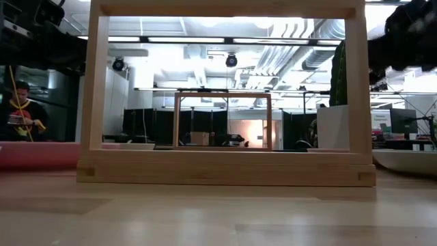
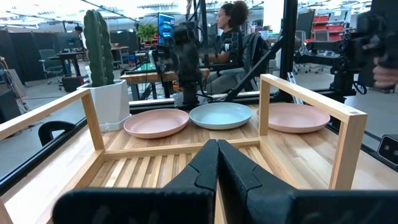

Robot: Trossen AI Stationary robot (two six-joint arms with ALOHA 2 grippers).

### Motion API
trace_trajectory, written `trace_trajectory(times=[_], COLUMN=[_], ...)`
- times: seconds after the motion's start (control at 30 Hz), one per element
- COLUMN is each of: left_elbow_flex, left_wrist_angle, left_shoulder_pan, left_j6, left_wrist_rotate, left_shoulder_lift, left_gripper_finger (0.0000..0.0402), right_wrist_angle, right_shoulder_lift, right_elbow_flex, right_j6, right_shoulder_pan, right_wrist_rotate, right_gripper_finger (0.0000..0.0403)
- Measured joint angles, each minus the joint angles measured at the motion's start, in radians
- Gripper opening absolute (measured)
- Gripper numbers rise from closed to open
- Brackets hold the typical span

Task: Place and stack plates onto a shelf
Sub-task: Put the top light pink plate on the shelf

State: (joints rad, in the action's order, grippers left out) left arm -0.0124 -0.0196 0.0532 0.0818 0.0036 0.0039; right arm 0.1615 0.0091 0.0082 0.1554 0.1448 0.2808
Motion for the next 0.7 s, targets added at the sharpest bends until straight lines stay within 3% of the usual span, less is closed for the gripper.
trace_trajectory(times=[0.2,0.27,0.37,0.43,0.57,0.7], left_elbow_flex=[0.000,0.000,0.000,0.000,0.000,0.000], left_wrist_angle=[0.000,0.000,0.000,0.001,0.000,0.000], left_shoulder_pan=[0.000,0.000,0.000,0.000,0.000,0.000], left_j6=[0.000,0.000,0.000,0.000,0.000,0.000], left_wrist_rotate=[0.000,0.000,0.000,0.000,0.000,0.000], left_shoulder_lift=[0.000,0.000,0.000,0.000,0.000,0.000], left_gripper_finger=[0.0001,0.0001,0.0001,0.0001,0.0001,0.0001], right_wrist_angle=[0.410,0.442,0.429,0.428,0.272,-0.191], right_shoulder_lift=[0.005,0.022,0.111,0.195,0.374,0.535], right_elbow_flex=[0.000,0.005,0.027,0.055,0.176,0.377], right_j6=[0.031,0.038,0.104,0.156,0.216,0.363], right_shoulder_pan=[-0.003,-0.012,-0.020,-0.021,-0.020,-0.020], right_wrist_rotate=[0.316,0.286,0.102,0.094,0.172,0.297], right_gripper_finger=[0.0000,0.0000,0.0000,0.0000,0.0000,0.0000])
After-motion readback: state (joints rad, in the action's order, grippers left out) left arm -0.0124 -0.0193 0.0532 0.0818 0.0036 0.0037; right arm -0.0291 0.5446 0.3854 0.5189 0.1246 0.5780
